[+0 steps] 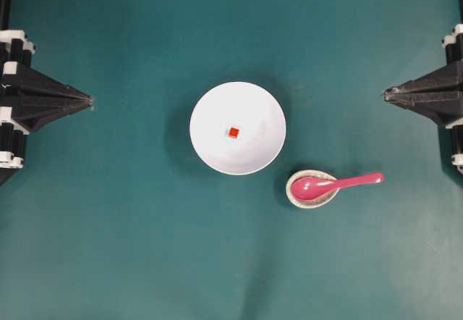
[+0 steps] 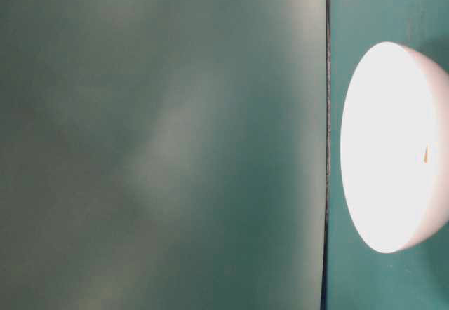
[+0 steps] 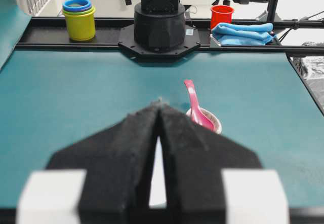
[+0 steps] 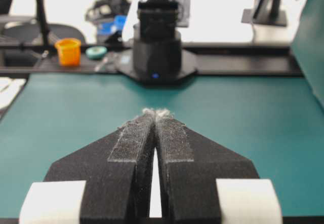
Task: Grip the spoon and scoop the red block from the bowl with right arm.
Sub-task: 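Move the right gripper toward the pink spoon handle, then close the right gripper on the pink spoon handle, then lift the spoon and swing it over the white bowl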
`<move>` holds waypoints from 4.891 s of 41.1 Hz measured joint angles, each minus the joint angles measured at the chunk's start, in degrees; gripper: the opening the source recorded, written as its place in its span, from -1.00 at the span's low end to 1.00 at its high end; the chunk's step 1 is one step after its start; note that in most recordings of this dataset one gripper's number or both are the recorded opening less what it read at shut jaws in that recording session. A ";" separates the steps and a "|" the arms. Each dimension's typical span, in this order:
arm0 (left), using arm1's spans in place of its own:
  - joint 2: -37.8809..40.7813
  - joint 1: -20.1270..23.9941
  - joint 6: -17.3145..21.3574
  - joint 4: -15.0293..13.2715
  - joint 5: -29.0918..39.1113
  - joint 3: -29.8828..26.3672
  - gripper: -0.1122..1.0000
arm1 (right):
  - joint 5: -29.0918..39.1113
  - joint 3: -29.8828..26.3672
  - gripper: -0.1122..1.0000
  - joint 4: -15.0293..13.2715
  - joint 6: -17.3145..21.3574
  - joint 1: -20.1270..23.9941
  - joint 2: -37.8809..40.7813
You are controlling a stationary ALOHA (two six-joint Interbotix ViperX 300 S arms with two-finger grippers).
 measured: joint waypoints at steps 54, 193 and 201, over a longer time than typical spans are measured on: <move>-2.64 0.44 -0.88 0.44 12.39 -2.55 -0.80 | 9.84 7.12 0.24 -0.53 12.22 8.79 10.37; -2.81 1.76 -0.97 0.53 17.23 -2.55 -0.80 | -44.65 16.70 -0.39 11.78 12.13 20.04 56.69; -2.81 1.76 -0.97 0.44 17.23 -2.55 -0.80 | -39.55 16.61 -0.39 11.78 12.13 20.13 49.39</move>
